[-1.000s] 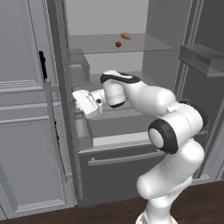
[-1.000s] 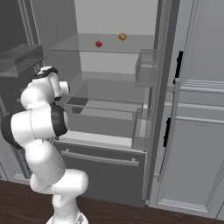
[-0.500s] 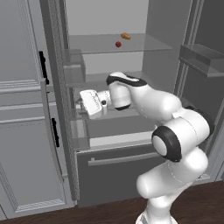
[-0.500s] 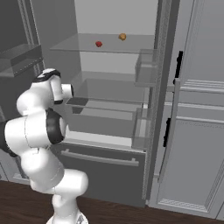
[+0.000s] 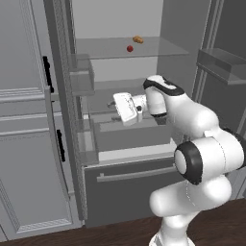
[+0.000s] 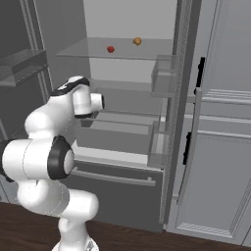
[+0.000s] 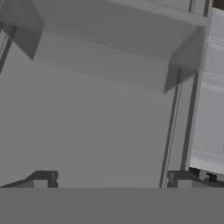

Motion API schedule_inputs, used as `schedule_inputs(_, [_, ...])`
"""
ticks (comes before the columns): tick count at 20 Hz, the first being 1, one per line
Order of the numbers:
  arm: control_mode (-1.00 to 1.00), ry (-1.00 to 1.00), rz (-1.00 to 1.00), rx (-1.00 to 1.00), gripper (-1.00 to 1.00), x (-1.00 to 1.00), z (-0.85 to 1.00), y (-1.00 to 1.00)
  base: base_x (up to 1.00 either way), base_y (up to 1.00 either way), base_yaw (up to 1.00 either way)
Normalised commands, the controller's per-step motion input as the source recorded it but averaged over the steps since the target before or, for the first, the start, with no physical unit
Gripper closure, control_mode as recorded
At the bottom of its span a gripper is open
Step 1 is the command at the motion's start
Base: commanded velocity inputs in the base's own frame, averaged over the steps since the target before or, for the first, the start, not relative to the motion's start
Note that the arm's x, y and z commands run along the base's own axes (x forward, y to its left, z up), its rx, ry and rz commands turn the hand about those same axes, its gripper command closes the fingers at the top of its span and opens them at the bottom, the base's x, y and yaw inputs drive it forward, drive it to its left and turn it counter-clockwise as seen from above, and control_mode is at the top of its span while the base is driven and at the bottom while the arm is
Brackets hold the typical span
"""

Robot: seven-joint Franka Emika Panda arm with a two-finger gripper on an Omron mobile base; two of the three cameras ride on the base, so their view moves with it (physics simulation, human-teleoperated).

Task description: Take the strawberry from the fridge and place it on top of the pancake, located on the dining counter.

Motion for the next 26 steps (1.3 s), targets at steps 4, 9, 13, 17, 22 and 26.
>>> schedule_inputs(4, [-1.00,-0.29,0.20,-0.27,-1.00,0.35,0.04,-1.00,0.00,0.00,0.00])
schedule_inputs(9, [-1.00,-0.59,0.46,-0.40,-1.00,-0.04,0.00,-1.00,0.00,0.00,0.00])
schedule_inputs(13, [-1.00,-0.63,0.48,-0.53,-1.00,-0.37,-0.03,-1.00,0.00,0.00,0.00])
schedule_inputs(17, [-1.00,-0.66,0.54,-0.58,-1.00,-0.51,0.00,-0.84,0.00,0.00,0.00])
schedule_inputs(22, [-1.00,-0.68,0.46,-0.60,-1.00,-0.76,-0.10,-0.40,0.00,0.00,0.00])
schedule_inputs(26, [-1.00,-0.26,0.09,-0.17,-1.00,-0.78,0.16,0.21,0.00,0.00,0.00])
